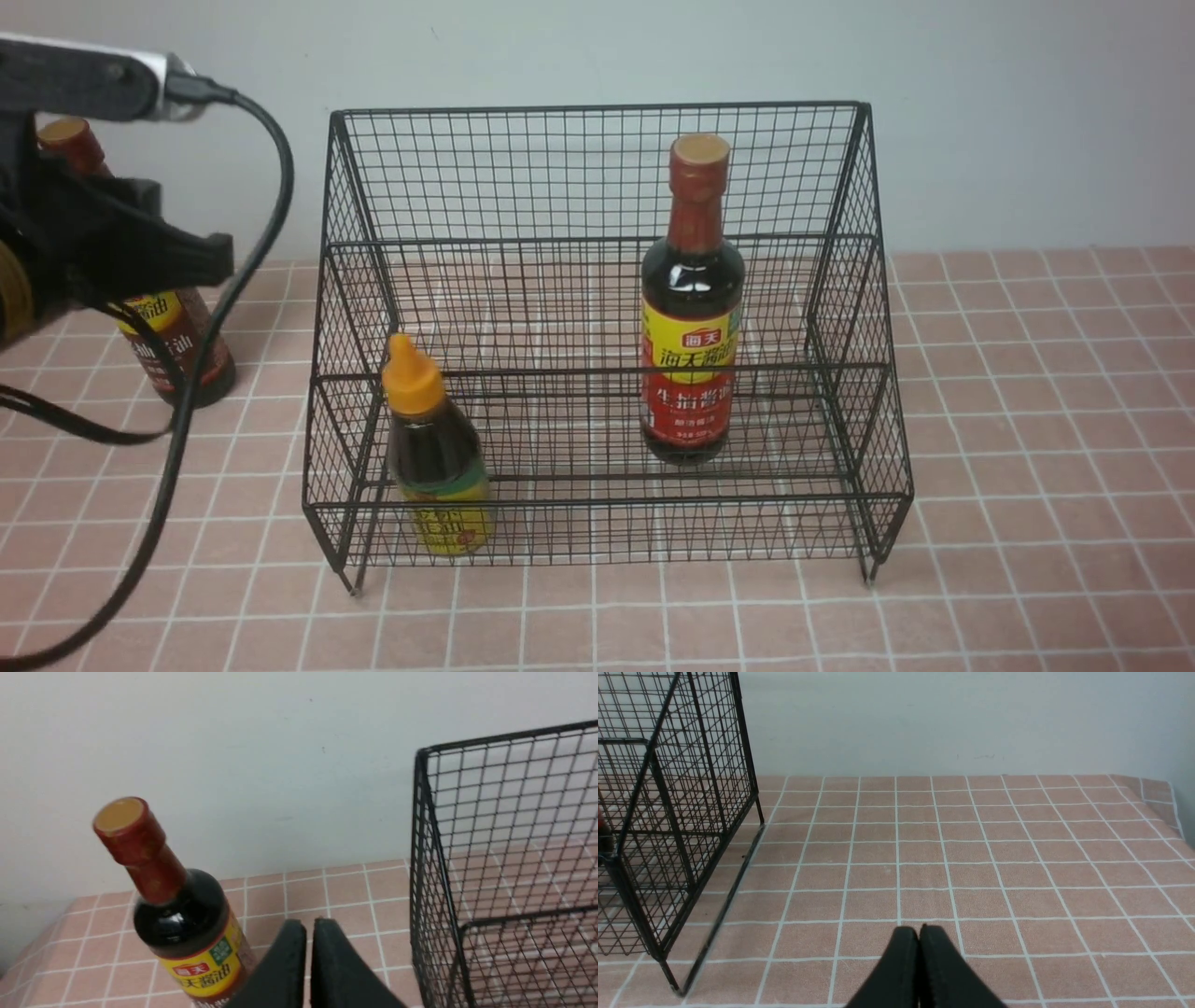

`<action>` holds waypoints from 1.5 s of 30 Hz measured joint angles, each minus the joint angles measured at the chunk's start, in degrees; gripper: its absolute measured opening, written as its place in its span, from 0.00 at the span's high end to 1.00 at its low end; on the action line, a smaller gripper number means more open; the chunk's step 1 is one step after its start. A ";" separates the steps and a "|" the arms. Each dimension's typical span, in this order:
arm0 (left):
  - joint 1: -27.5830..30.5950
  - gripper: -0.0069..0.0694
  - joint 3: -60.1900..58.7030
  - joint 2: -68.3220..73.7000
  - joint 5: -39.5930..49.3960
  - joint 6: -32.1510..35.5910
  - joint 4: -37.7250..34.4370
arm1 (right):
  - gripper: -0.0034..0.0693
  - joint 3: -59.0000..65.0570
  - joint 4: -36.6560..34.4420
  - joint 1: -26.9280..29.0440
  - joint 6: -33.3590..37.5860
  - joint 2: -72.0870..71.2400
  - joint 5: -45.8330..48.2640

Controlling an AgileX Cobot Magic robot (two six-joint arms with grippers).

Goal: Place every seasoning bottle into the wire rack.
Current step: Use the left arm to grab the condiment bottle closest to it

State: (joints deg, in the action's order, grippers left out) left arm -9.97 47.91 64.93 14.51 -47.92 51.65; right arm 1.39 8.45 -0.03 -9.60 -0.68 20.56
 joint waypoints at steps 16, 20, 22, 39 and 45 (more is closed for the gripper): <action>26.44 0.88 5.97 6.61 -18.83 -8.81 2.28 | 0.97 0.00 0.00 0.00 0.00 0.00 0.00; 26.38 0.80 7.15 11.54 -26.54 -8.95 4.67 | 0.97 0.00 0.00 0.00 0.00 0.00 0.00; 26.38 0.73 7.79 13.47 -28.45 -8.96 5.02 | 0.97 0.00 0.00 0.00 0.00 0.00 0.00; 26.38 0.14 12.11 23.90 -32.80 -8.54 5.58 | 0.97 0.00 0.00 0.00 0.00 0.00 0.05; 26.38 0.14 12.64 25.87 -33.19 -5.92 5.63 | 0.97 0.00 0.00 0.00 0.00 0.00 0.05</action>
State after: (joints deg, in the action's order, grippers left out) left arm 16.41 60.55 90.80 -18.68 -53.84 57.28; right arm 1.39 8.45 -0.03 -9.60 -0.68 20.61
